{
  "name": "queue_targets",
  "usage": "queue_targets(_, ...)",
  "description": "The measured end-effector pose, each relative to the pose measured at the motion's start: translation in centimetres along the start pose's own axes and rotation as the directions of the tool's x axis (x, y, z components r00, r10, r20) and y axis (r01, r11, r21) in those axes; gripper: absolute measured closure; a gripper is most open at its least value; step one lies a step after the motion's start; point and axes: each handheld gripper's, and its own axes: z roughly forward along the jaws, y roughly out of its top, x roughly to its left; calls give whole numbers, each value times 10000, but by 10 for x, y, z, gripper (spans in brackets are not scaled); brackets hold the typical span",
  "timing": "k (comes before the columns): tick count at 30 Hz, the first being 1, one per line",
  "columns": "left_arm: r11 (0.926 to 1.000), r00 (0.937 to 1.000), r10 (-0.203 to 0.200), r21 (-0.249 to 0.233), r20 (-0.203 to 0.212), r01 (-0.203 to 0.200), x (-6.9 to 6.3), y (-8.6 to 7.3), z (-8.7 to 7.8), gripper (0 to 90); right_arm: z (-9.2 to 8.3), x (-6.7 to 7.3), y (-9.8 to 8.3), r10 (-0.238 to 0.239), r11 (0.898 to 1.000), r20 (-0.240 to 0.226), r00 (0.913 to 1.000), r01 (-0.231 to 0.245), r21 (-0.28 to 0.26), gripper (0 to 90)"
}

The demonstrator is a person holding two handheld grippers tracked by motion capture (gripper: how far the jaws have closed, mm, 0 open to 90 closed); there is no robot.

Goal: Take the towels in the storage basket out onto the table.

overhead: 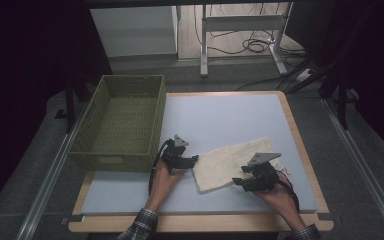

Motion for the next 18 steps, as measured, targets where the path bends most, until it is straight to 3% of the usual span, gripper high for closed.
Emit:
queue_targets(8, 9999, 10000, 80, 77, -3, -80, 1, 0, 0, 300, 22, 30, 15, -460, 9989, -915, 9947, 465, 31, 530)
queue_targets(18, 9999, 10000, 68, 87, -8, -68, 1, 0, 0, 300, 48, 67, 34, -898, 9953, -1848, 9787, 948, 182, 578)
